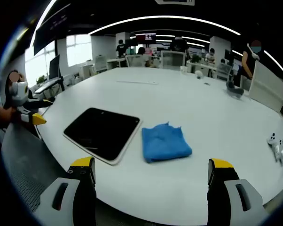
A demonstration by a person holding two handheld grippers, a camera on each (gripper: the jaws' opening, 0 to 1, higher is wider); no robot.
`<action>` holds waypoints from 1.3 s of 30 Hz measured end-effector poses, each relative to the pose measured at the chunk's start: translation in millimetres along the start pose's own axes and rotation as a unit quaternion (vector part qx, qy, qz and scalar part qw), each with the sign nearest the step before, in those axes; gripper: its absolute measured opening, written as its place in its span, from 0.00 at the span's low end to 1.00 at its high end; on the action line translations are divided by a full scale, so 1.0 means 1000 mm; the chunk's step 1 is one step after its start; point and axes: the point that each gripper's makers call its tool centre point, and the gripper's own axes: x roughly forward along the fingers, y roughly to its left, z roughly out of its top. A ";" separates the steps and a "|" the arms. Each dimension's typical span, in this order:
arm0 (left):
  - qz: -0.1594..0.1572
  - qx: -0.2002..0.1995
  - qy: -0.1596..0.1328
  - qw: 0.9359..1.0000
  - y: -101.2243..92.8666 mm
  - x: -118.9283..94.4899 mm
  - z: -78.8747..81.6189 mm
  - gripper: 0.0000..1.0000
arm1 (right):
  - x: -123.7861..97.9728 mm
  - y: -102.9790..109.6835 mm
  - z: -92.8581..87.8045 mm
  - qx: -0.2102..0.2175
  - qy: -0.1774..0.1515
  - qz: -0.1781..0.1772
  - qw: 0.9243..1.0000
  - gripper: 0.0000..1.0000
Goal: Wipe the mirror surface with the cleaning cloth until all visible marks leave the cleaned area.
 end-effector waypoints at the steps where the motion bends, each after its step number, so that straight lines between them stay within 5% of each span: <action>1: 0.000 0.000 0.000 1.000 0.000 0.000 0.000 0.99 | 0.000 0.000 0.000 0.000 0.000 0.000 1.000 1.00; 39: 0.003 -0.002 -0.011 1.000 0.003 0.000 0.003 0.99 | 0.003 0.005 -0.003 0.013 0.013 0.015 1.000 0.99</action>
